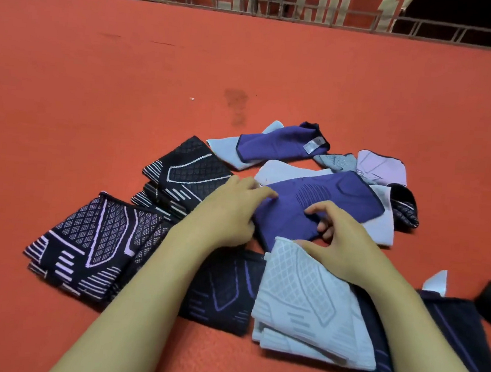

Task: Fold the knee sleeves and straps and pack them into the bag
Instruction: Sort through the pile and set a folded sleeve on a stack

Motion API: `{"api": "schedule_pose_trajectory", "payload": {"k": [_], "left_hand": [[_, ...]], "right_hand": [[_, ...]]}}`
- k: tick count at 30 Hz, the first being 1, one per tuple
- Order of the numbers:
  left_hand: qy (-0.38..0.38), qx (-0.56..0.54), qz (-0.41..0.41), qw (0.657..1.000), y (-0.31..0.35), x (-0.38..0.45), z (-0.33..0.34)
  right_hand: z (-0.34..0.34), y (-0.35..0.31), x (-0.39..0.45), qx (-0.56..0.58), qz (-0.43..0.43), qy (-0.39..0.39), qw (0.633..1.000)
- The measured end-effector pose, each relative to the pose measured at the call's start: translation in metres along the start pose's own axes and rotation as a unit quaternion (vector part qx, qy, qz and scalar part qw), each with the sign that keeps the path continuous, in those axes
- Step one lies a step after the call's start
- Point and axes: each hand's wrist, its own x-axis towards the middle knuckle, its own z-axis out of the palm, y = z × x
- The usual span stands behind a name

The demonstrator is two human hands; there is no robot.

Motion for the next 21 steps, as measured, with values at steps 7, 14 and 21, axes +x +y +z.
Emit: {"api": "schedule_pose_trajectory", "payload": {"k": [7,14,21], "left_hand": [[0.050,0.016,0.007,0.999,0.000,0.008,0.004],[0.122,-0.084,0.081,0.986,0.001,0.007,-0.011],[0.254,-0.159,0.093,0.949,0.026,0.007,-0.005]], "right_hand": [[0.000,0.003,0.000,-0.004,-0.021,0.025,0.999],[-0.014,-0.020,-0.010,0.065,-0.101,0.160,0.980],[-0.008,-0.035,-0.018,-0.014,-0.117,0.147,0.982]]}}
